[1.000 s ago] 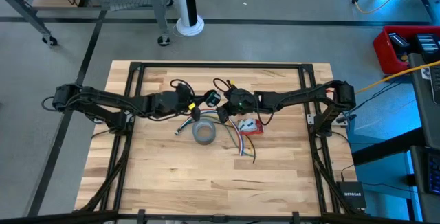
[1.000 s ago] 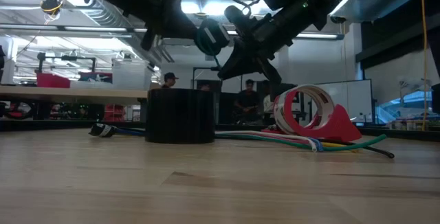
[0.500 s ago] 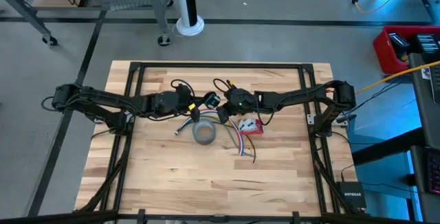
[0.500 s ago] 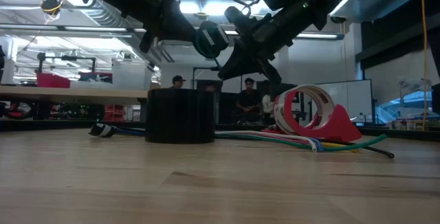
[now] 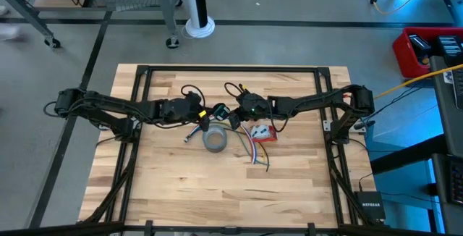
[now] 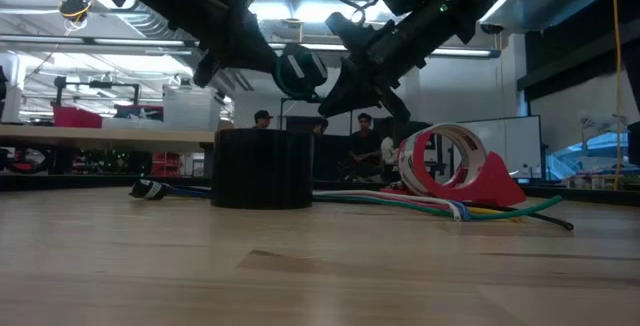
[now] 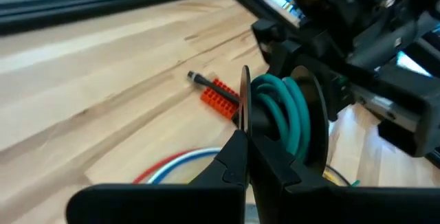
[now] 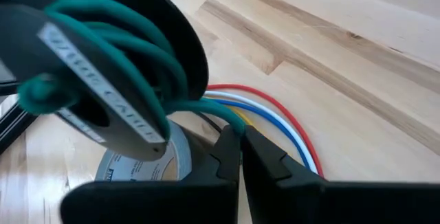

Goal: Coil cords
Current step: Coil the green wire onto the black spool

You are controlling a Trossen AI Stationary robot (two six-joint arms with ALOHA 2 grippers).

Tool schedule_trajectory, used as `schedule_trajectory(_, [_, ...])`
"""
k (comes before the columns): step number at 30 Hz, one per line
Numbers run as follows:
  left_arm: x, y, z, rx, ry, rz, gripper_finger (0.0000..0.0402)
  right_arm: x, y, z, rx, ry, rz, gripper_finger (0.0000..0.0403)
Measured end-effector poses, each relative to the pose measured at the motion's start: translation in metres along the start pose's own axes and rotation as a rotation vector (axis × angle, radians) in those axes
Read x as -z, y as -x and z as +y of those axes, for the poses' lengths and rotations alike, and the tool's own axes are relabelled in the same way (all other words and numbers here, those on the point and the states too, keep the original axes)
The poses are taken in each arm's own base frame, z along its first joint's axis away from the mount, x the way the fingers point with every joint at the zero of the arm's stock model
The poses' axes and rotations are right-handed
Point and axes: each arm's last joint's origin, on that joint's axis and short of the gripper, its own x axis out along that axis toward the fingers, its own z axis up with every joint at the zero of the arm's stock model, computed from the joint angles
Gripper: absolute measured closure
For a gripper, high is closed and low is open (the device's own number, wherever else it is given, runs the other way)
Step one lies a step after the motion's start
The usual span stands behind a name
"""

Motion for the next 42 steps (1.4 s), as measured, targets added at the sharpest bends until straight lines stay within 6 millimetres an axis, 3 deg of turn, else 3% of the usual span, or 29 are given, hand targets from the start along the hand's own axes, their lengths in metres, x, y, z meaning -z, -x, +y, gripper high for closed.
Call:
schedule_trajectory(26, [0.015,0.002,0.011,-0.104,0.043,0.155,0.0401,0.002,0.0,0.003,-0.092,0.001,0.071,0.0395])
schedule_trajectory(42, [0.015,0.002,0.01,-0.056,0.057,0.19,0.0401,-0.003,0.0,0.007,-0.138,-0.002,0.02,0.0395])
